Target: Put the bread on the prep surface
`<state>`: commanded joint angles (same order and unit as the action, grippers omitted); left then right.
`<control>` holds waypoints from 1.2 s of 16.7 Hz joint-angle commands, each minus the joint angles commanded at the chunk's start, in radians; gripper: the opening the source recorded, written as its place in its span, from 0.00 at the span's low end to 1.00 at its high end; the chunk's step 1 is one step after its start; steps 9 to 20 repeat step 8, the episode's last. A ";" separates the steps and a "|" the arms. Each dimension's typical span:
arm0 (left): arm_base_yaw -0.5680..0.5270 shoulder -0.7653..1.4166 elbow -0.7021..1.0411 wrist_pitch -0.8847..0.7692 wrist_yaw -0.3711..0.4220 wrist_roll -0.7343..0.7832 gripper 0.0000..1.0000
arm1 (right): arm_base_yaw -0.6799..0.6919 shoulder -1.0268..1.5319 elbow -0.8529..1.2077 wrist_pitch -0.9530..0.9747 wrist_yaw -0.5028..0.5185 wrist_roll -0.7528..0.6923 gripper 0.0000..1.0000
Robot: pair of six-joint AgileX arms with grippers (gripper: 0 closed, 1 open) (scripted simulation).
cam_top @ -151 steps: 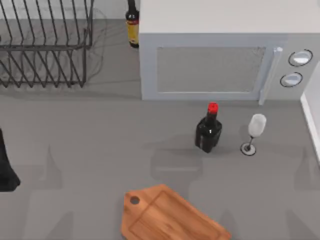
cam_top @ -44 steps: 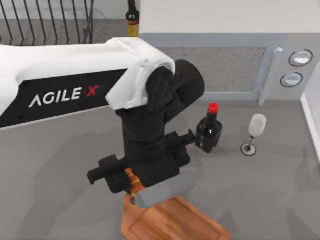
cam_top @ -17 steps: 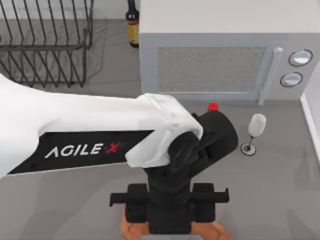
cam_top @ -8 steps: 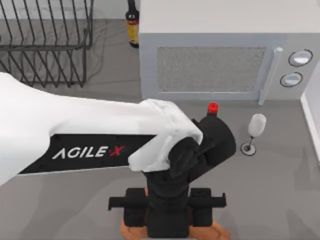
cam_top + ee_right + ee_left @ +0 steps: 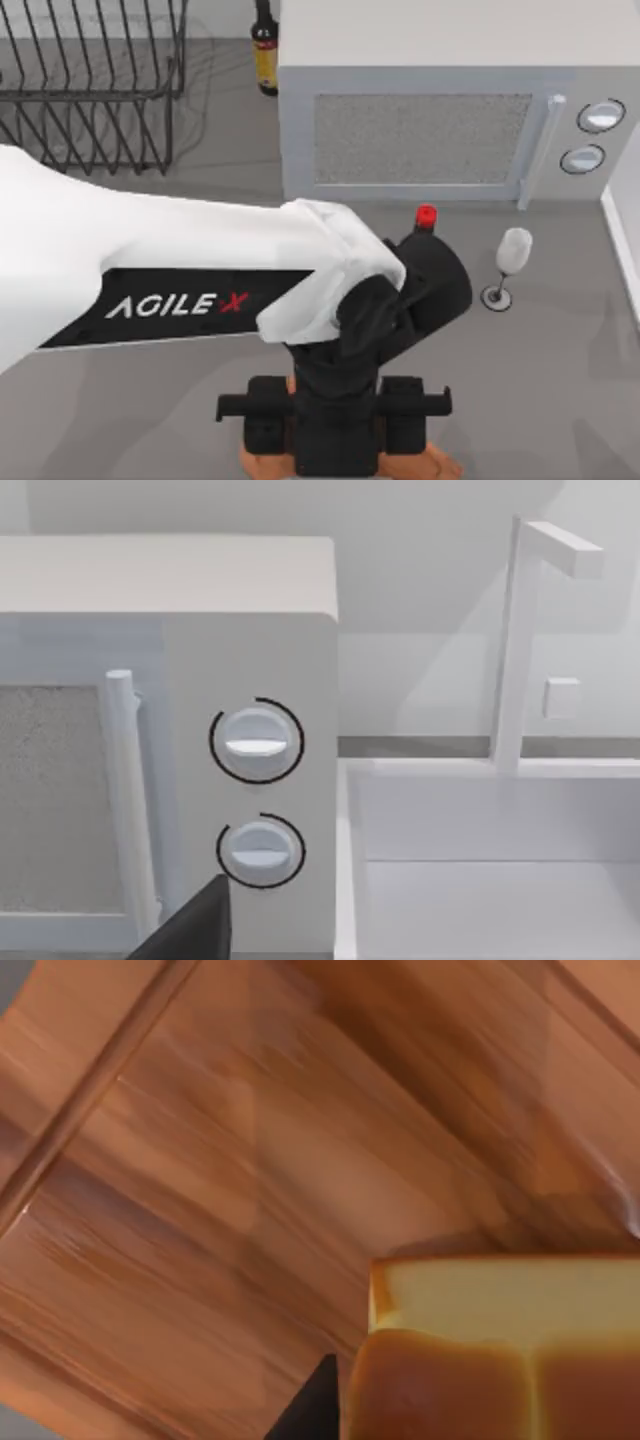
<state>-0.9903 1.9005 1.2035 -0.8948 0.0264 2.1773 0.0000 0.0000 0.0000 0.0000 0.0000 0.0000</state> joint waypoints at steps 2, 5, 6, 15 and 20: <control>0.000 0.000 0.000 0.000 0.000 0.000 0.98 | 0.000 0.000 0.000 0.000 0.000 0.000 1.00; 0.000 0.000 0.000 0.000 0.000 0.000 1.00 | 0.000 0.000 0.000 0.000 0.000 0.000 1.00; 0.000 0.000 0.000 0.000 0.000 0.000 1.00 | 0.000 0.000 0.000 0.000 0.000 0.000 1.00; 0.000 0.000 0.000 0.000 0.000 0.000 1.00 | 0.000 0.000 0.000 0.000 0.000 0.000 1.00; 0.000 0.000 0.000 0.000 0.000 0.000 1.00 | 0.000 0.000 0.000 0.000 0.000 0.000 1.00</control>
